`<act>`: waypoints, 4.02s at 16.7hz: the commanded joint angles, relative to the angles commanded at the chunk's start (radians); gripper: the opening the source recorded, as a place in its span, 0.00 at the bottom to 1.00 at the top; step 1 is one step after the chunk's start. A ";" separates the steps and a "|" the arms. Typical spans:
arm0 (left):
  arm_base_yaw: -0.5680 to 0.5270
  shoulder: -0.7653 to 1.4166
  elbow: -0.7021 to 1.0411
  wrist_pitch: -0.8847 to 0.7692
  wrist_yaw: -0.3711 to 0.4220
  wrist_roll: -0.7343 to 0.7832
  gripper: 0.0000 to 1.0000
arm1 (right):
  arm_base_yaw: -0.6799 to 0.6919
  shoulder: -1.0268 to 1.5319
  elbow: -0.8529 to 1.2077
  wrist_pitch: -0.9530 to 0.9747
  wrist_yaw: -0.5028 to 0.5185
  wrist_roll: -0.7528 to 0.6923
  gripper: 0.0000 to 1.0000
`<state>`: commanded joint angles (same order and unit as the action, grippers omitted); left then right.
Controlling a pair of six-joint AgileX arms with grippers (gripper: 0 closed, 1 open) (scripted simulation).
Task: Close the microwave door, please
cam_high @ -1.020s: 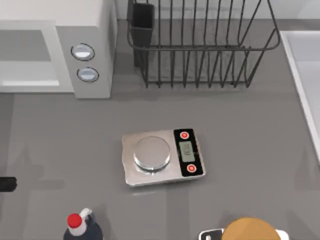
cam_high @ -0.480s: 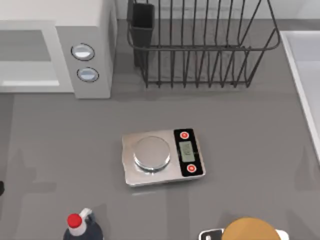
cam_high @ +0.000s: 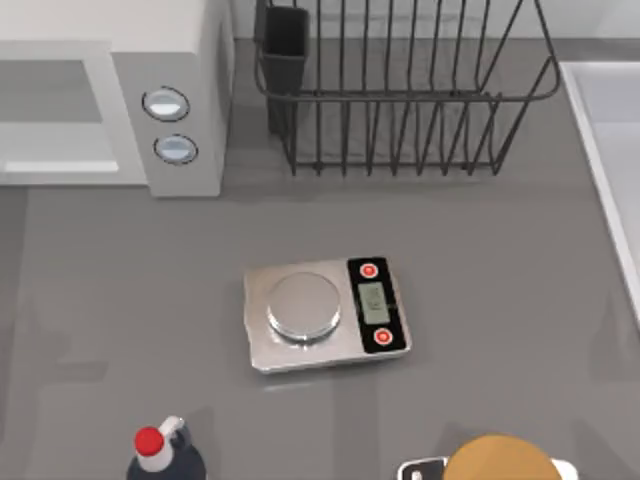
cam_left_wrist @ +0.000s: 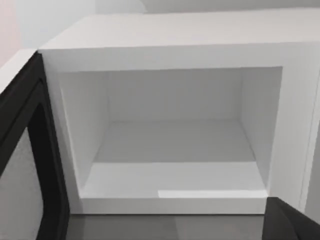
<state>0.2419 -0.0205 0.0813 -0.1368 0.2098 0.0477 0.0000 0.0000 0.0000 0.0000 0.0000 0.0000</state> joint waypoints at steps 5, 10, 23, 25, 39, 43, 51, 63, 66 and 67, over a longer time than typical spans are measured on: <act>0.248 0.306 0.234 -0.112 0.100 0.208 0.00 | 0.000 0.000 0.000 0.000 0.000 0.000 1.00; 0.513 0.756 0.555 -0.269 0.229 0.463 0.00 | 0.000 0.000 0.000 0.000 0.000 0.000 1.00; 0.779 1.660 1.181 -0.580 0.443 0.834 0.00 | 0.000 0.000 0.000 0.000 0.000 0.000 1.00; 0.779 1.686 1.201 -0.589 0.449 0.842 0.00 | 0.000 0.000 0.000 0.000 0.000 0.000 1.00; 0.780 1.788 0.988 -0.274 0.450 0.846 0.00 | 0.000 0.000 0.000 0.000 0.000 0.000 1.00; 0.782 1.816 0.932 -0.194 0.451 0.847 0.00 | 0.000 0.000 0.000 0.000 0.000 0.000 1.00; 0.708 1.702 0.818 -0.140 0.415 0.772 0.00 | 0.000 0.000 0.000 0.000 0.000 0.000 1.00; 0.568 1.486 0.563 -0.029 0.340 0.619 0.00 | 0.000 0.000 0.000 0.000 0.000 0.000 1.00; 0.473 1.401 0.499 -0.008 0.283 0.533 0.00 | 0.000 0.000 0.000 0.000 0.000 0.000 1.00; 0.430 1.366 0.471 0.000 0.258 0.496 0.00 | 0.000 0.000 0.000 0.000 0.000 0.000 1.00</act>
<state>0.6716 1.3450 0.5526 -0.1364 0.4674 0.5440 0.0000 0.0000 0.0000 0.0000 0.0000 0.0000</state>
